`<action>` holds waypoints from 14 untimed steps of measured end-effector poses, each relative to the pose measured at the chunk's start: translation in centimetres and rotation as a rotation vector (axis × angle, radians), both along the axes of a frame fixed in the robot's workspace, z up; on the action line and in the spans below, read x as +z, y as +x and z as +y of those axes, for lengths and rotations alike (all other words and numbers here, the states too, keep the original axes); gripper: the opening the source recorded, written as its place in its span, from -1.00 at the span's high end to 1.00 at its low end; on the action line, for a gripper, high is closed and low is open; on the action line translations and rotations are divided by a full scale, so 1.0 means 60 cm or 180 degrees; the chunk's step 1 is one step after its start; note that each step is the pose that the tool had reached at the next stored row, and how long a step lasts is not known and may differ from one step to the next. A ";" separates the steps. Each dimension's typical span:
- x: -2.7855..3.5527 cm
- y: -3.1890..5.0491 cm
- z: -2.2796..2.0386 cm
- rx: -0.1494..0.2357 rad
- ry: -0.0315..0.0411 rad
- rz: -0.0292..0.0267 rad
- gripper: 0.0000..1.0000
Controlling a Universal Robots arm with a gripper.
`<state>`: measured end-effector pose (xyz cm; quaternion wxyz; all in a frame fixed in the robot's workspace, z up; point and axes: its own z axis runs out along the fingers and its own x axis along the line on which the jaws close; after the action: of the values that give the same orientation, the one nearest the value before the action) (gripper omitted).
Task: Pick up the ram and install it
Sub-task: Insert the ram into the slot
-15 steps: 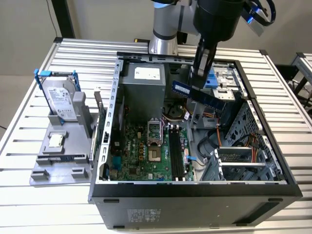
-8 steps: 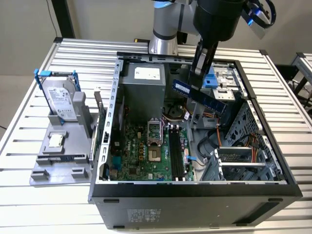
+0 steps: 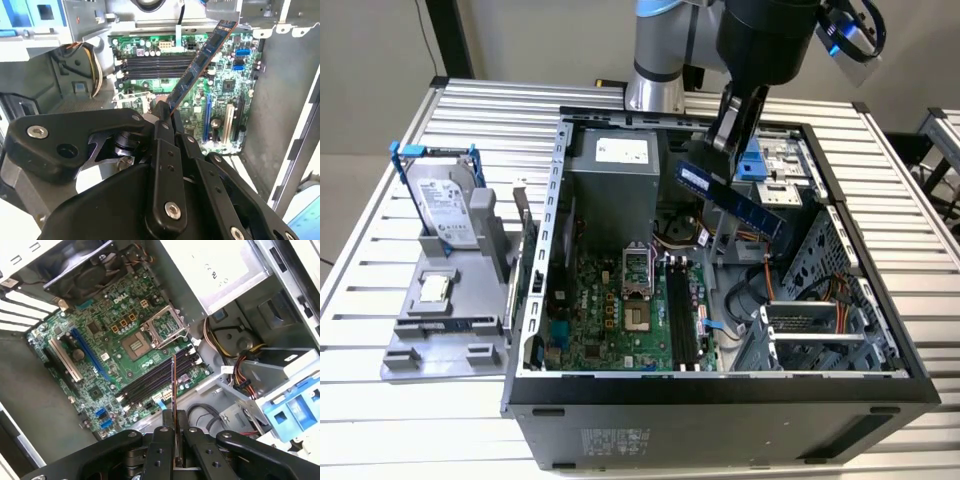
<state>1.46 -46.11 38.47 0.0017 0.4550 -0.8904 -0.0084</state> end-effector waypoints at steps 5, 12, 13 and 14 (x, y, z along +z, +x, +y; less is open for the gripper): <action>0.000 0.000 0.0000 -0.0196 0.0000 0.0000 1.00; 0.000 0.000 0.0000 -0.0485 0.0000 0.0000 1.00; 0.000 0.000 0.0000 -0.0528 0.0000 0.0000 1.00; 0.000 0.000 0.0000 -0.0573 0.0000 0.0000 1.00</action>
<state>1.46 -46.11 38.46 0.0010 0.3731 -0.9277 -0.0085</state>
